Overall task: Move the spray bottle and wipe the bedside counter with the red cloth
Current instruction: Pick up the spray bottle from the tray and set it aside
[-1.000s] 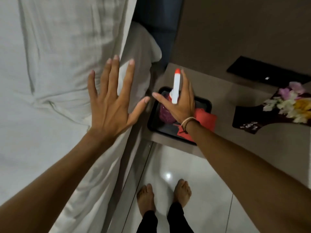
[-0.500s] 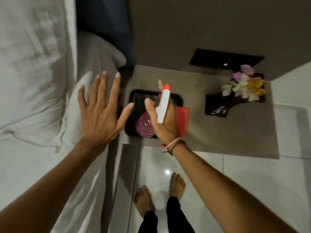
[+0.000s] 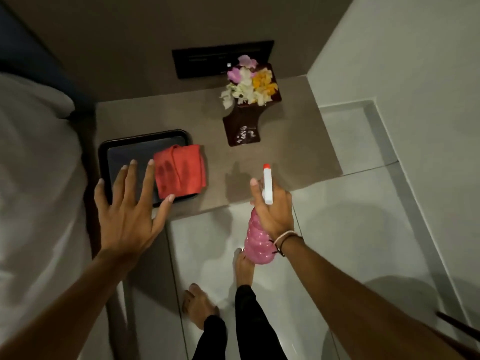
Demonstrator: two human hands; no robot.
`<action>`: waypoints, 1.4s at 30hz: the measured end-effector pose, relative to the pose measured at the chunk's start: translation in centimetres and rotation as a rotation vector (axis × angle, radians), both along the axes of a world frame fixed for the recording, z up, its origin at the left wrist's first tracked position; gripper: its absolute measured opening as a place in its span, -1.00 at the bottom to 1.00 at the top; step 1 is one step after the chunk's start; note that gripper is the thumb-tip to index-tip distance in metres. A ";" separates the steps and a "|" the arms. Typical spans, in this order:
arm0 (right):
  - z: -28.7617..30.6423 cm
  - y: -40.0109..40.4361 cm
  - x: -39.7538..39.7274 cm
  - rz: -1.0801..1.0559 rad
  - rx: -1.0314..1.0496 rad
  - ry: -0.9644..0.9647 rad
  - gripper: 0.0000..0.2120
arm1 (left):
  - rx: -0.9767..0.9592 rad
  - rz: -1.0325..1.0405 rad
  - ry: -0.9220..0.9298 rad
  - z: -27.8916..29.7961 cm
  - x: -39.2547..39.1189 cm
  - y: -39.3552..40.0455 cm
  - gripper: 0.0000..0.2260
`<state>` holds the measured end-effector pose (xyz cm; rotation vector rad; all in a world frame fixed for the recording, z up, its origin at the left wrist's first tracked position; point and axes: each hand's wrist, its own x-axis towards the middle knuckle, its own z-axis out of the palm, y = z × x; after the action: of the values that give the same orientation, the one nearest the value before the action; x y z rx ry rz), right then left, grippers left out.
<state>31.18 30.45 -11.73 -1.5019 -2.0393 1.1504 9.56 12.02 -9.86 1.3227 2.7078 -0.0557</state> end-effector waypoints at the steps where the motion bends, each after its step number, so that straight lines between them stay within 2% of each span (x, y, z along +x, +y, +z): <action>1: -0.2 0.5 0.1 -0.007 -0.002 -0.004 -0.62 | 0.000 -0.003 -0.003 -0.1 0.3 0.1 -0.29; 12: -1.5 0.8 -0.6 0.107 0.024 -0.072 -0.67 | 0.020 0.021 -0.025 0.0 0.4 1.0 -0.26; 21: -0.9 0.3 -2.4 0.099 0.074 -0.035 -0.64 | 0.033 0.070 -0.015 0.2 -1.4 -0.3 -0.24; 26: 1.2 -0.7 -4.5 0.159 0.138 0.069 -0.70 | 0.059 0.099 0.002 0.7 -2.1 -1.3 -0.26; 32: 4.3 -2.2 -12.1 0.304 0.210 0.228 -0.55 | 0.042 0.172 0.059 2.4 -4.9 -4.4 -0.25; 35: 5.0 -3.2 -17.5 0.367 0.286 0.308 -0.54 | 0.060 0.194 0.097 3.1 -6.5 -6.3 -0.25; 42: 3.3 -5.3 -28.4 0.539 0.258 0.296 -0.39 | 0.100 0.166 0.264 3.4 -9.1 -8.8 -0.31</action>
<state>2.79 25.18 -8.40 -0.6296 -2.3277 1.1476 0.42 3.19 -6.43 1.1841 3.0710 -0.0859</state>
